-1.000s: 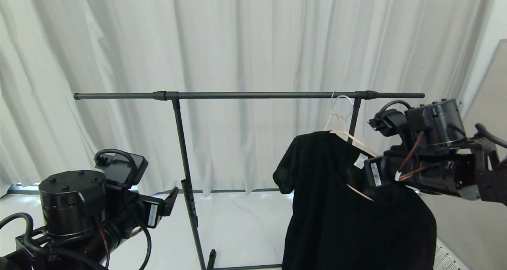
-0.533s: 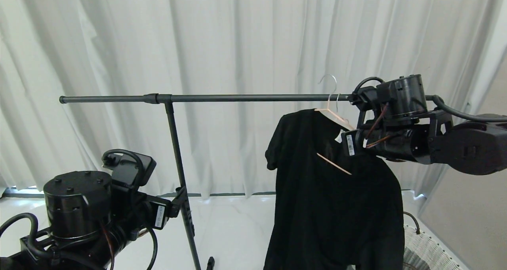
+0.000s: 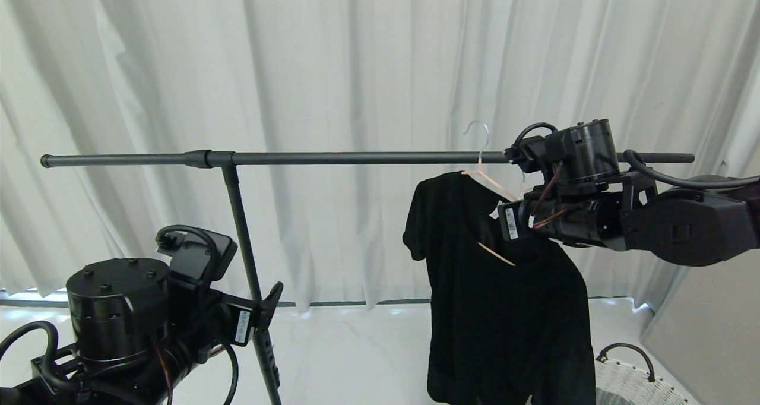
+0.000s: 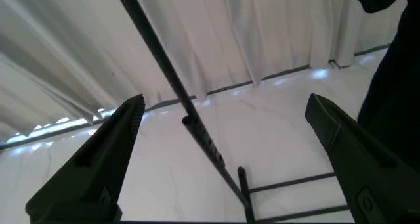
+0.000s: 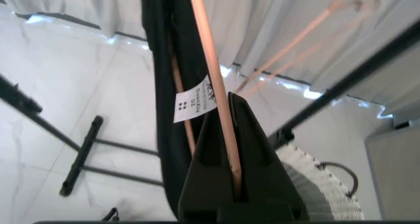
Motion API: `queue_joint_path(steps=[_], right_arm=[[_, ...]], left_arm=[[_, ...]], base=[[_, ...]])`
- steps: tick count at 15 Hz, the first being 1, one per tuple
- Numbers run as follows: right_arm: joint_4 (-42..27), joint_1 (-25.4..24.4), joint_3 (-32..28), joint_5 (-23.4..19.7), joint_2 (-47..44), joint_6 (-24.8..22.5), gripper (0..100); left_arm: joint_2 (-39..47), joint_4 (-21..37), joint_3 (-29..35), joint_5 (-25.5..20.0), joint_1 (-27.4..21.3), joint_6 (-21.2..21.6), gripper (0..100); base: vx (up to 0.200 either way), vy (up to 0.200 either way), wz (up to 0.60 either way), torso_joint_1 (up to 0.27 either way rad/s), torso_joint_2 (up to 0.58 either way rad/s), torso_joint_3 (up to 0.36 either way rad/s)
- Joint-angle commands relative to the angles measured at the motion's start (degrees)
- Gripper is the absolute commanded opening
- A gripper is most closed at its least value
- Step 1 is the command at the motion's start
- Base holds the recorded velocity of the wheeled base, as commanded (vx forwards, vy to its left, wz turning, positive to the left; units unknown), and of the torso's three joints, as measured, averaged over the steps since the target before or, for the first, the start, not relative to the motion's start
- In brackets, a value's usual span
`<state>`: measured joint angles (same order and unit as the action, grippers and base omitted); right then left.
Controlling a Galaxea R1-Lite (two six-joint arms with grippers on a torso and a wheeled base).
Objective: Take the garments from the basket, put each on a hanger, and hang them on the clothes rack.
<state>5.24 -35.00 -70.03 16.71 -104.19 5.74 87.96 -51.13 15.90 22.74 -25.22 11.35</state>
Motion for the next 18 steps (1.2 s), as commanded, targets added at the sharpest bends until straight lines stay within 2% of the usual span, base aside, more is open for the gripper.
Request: queue_joint_path(steps=[1, 2, 10, 15, 18], right_arm=[[0.0, -0.5, 0.0, 0.0, -0.2, 0.1, 0], [0.0, -0.6, 0.0, 0.0, -0.2, 0.1, 0], [0.2, -1.3, -1.9, 0.0, -3.3, 0.2, 0], [-0.1, -5.9, -2.3, 0.1, -4.4, 1.6, 0], [-0.1, -5.8, -5.8, 0.1, -6.8, 1.7, 0]], left_arm=[[0.1, 0.0, 0.0, 0.0, 0.0, 0.0, 100], [0.1, 0.0, 0.0, 0.0, 0.0, 0.0, 100], [0.4, -0.1, 0.0, 0.0, -0.8, 0.0, 100], [0.8, -0.1, 0.0, -0.1, -1.9, -0.3, 100], [0.9, -0.1, 0.0, -0.1, -1.9, -0.5, 100]], base=[[0.200, 0.000, 0.00, -0.002, 0.00, -0.002], [0.200, 0.000, 0.00, -0.007, 0.00, -0.002], [0.000, 0.000, 0.00, 0.000, 0.00, 0.000], [0.000, 0.000, 0.00, 0.000, 0.00, 0.000], [0.000, 0.000, 0.00, 0.000, 0.00, 0.000]])
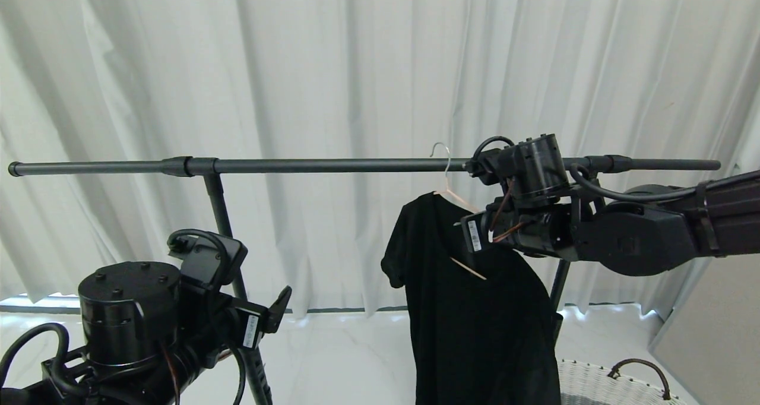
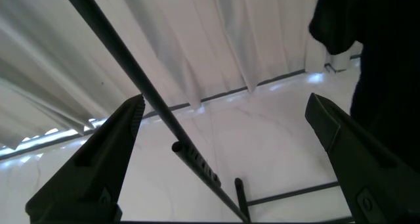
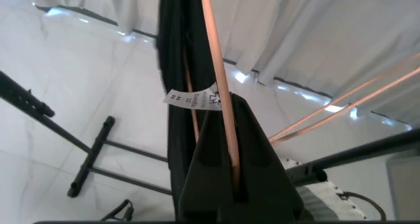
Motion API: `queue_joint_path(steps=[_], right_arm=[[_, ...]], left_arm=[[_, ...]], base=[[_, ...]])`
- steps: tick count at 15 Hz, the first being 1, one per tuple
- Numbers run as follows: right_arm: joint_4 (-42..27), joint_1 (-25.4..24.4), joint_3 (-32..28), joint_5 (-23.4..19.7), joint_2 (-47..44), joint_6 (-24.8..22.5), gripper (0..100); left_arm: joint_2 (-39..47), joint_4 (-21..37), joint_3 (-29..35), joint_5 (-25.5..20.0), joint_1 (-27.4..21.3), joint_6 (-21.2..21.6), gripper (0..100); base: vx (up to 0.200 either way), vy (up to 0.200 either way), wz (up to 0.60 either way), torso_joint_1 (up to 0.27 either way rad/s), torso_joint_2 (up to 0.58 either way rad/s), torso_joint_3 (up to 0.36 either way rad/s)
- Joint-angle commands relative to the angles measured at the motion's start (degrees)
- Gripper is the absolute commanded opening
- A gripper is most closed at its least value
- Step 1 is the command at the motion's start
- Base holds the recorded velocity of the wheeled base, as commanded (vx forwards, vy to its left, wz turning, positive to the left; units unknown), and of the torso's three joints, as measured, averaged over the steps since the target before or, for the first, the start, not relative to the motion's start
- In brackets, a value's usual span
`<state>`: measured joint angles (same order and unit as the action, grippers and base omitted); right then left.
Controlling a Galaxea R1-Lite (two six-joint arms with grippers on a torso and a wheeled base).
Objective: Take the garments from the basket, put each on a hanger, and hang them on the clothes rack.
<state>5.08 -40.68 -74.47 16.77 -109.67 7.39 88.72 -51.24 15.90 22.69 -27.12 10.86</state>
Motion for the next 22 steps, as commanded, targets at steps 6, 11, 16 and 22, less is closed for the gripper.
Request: queue_joint_path(steps=[6, 11, 16, 22], right_arm=[[-0.1, 2.4, -5.8, 0.0, -5.3, 0.0, 0], [-1.4, 2.3, -5.9, 0.0, -5.9, 0.0, 0], [-2.7, 1.3, -5.9, 0.0, -5.8, 0.0, 0], [-2.8, 1.2, -6.0, 0.0, -5.4, 0.4, 100]], left_arm=[[0.5, 0.0, 0.0, 0.0, -0.1, -0.1, 100], [0.7, 0.0, 0.0, 0.0, -0.2, -0.1, 100], [0.7, 0.0, 0.0, 0.0, -0.2, -0.1, 100], [0.6, 0.0, 0.0, 0.0, -0.2, -0.1, 100]], base=[[0.000, 0.000, 0.00, 0.000, 0.00, 0.000], [0.000, 0.000, 0.00, 0.000, 0.00, 0.000], [0.000, 0.000, 0.00, 0.000, 0.00, 0.000], [0.000, 0.000, 0.00, 0.000, 0.00, 0.000]])
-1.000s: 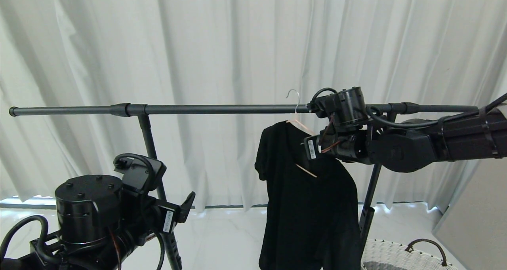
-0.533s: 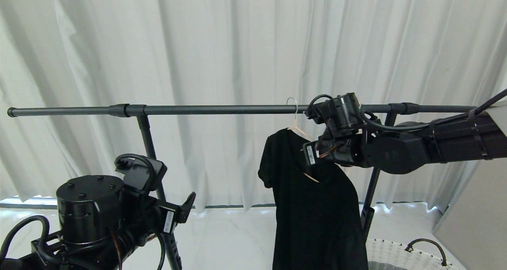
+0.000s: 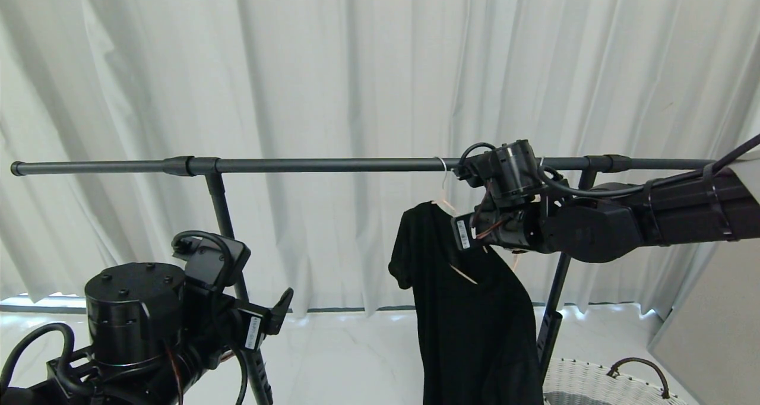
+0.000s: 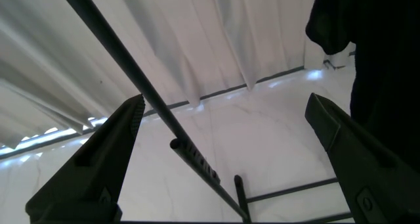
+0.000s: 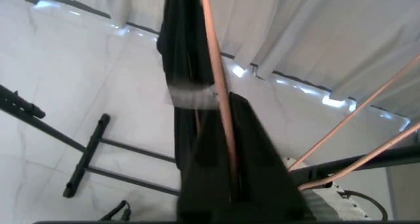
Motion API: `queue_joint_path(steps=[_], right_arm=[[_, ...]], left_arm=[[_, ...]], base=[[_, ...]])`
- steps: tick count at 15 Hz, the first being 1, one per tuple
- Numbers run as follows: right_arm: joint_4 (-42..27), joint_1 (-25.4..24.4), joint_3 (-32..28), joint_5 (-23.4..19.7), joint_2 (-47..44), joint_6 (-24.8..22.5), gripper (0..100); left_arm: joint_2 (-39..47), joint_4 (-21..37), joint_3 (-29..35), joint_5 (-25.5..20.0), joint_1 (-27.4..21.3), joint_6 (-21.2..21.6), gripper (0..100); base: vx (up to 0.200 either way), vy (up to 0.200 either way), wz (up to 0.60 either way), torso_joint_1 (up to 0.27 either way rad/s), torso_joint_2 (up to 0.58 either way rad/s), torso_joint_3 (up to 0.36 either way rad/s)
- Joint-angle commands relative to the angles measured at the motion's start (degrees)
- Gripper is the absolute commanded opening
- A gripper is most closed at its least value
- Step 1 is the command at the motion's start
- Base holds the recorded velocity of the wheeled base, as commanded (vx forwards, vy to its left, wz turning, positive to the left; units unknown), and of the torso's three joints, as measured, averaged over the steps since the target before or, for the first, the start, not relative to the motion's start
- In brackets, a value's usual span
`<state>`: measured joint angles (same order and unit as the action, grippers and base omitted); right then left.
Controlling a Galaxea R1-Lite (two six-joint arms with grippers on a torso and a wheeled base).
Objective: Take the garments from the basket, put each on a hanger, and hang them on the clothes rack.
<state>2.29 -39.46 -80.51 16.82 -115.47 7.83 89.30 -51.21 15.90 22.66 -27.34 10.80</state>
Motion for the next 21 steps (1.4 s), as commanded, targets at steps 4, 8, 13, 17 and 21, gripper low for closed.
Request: queue_joint_path(steps=[4, 8, 13, 17, 21], right_arm=[[-0.4, -0.8, 0.9, 0.0, 6.6, 3.0, 100], [-9.8, 0.0, 4.8, -0.2, 19.5, 2.8, 100], [-24.1, 13.7, 14.9, 0.0, 34.2, -5.4, 100], [-15.7, 26.1, 30.7, -0.1, 41.9, -18.5, 100], [-10.0, 30.3, 36.5, 0.0, 43.5, -22.2, 100]], left_arm=[[0.1, 0.0, 0.7, 0.1, 0.1, 0.0, 100], [0.1, 0.0, 0.6, 0.1, 0.2, 0.0, 100], [1.9, 0.0, 0.7, 2.6, 2.0, 0.4, 100], [1.9, 0.0, 0.8, 3.1, 3.5, 0.4, 100], [1.5, 0.0, 0.9, 3.2, 4.5, 0.4, 100]], base=[[0.000, 0.000, 0.00, 0.000, 0.00, 0.000], [0.000, 0.000, 0.00, 0.000, 0.00, 0.000], [0.000, 0.000, 0.00, 0.000, 0.00, 0.000], [-0.200, 0.000, 0.00, 0.007, 0.00, 0.001], [-0.200, 0.000, 0.00, -0.007, 0.00, 0.005]])
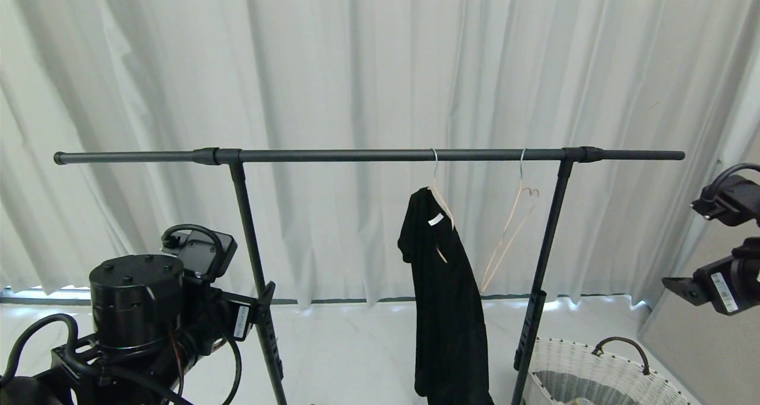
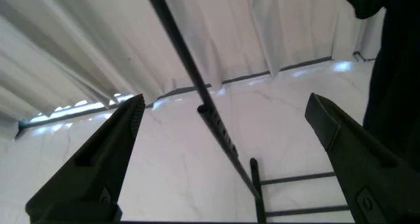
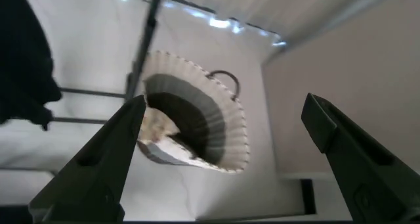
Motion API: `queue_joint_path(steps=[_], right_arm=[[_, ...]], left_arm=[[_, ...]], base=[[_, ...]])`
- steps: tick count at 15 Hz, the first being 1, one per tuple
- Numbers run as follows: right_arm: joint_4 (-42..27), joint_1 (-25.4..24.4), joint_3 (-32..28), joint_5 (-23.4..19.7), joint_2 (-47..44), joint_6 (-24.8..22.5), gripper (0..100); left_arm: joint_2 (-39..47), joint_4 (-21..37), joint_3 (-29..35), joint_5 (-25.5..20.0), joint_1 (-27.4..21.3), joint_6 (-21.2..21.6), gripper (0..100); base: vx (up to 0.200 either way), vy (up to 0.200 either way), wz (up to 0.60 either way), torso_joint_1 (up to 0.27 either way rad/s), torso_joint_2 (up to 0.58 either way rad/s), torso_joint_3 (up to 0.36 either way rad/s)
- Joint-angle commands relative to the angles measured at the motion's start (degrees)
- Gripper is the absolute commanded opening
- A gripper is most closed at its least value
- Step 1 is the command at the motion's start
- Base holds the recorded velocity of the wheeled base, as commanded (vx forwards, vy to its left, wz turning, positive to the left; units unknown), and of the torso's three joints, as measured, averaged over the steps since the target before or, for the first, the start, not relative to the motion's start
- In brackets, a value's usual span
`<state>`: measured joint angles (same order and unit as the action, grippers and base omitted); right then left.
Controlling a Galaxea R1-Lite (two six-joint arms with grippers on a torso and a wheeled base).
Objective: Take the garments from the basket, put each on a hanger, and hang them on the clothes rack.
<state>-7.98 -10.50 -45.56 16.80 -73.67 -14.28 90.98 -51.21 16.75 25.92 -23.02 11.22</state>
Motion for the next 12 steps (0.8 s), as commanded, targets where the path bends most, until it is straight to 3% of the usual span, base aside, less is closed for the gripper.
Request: queue_joint_path(steps=[1, 8, 12], right_arm=[[0.3, 2.0, 1.8, 0.0, 1.9, -0.7, 100], [0.3, 2.1, 2.2, 0.5, 4.4, -0.9, 100], [0.3, 2.1, 2.3, 1.9, 4.6, -1.6, 100]], left_arm=[[-0.3, 0.0, 0.0, 0.4, 0.2, -0.1, 100], [0.0, -2.5, -0.5, 0.7, 2.2, -0.4, 100], [0.1, -2.8, -0.6, 0.7, 2.2, -0.5, 100]], base=[[-0.200, 0.000, 0.00, -0.002, 0.00, 0.002], [-0.200, 0.000, 0.00, 0.003, 0.00, 0.001], [0.000, 0.000, 0.00, -0.123, 0.25, 0.144]])
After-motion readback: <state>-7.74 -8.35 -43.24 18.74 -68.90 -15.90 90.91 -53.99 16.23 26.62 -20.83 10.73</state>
